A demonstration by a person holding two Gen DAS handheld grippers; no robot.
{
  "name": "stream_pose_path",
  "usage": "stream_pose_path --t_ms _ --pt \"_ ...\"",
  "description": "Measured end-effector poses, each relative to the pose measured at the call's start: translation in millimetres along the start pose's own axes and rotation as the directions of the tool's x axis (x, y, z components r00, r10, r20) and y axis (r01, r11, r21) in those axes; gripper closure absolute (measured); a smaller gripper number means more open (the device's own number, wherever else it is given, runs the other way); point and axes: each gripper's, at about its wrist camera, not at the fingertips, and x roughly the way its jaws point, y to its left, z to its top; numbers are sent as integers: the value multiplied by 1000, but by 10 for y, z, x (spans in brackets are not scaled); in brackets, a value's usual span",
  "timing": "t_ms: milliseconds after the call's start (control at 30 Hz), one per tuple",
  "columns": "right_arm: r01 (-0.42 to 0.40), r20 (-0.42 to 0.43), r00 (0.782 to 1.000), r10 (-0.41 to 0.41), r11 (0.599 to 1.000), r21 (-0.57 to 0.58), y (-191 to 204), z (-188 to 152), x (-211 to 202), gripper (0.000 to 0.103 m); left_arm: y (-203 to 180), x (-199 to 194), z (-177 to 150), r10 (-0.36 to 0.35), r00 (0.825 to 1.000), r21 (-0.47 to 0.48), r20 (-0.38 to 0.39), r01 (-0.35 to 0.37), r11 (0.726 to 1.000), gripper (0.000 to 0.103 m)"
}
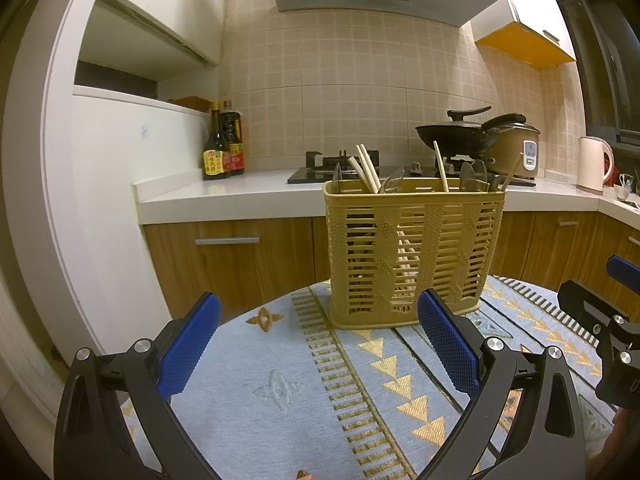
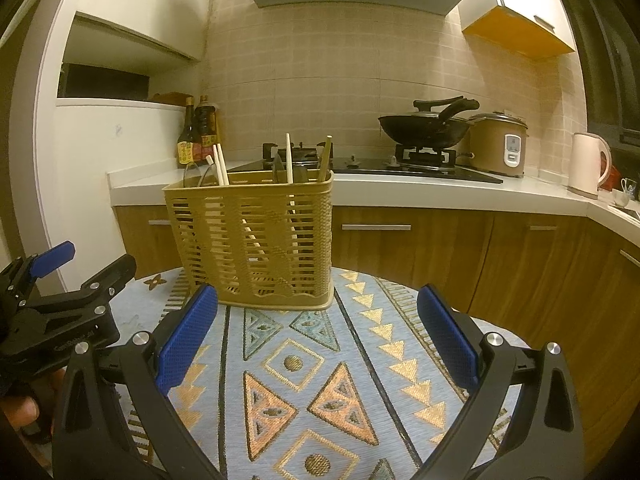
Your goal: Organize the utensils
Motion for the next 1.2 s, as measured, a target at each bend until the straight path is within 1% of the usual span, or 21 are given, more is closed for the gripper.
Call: stream_pose_path --t_ms 367,600,667,933,1000,1100,1200 --pt "0 -3 1000 0 1000 0 -8 3 17 7 -24 0 -8 -4 1000 9 -4 4 1000 8" --pt "-1 -8 1000 1 1000 6 -27 1 33 7 16 11 -5 -6 1000 -7 -7 6 1000 8" --pt "0 -9 1000 0 1000 1 -18 0 35 7 -14 -18 -9 8 1000 10 9 -8 1000 8" --pt "3 0 1000 -3 1000 6 -27 -4 19 7 -134 -79 -14 11 999 70 40 -14 997 8" --pt "4 0 1000 -4 1000 12 -42 -2 17 7 -140 -87 -15 13 999 75 45 -16 997 8" --pt "2 -4 1000 -2 1000 15 -53 -2 27 7 -148 -103 -14 42 997 87 68 -48 995 7" --pt "3 -3 1000 -2 1000 12 -47 1 24 7 -139 -122 -14 40 996 87 74 -47 995 7"
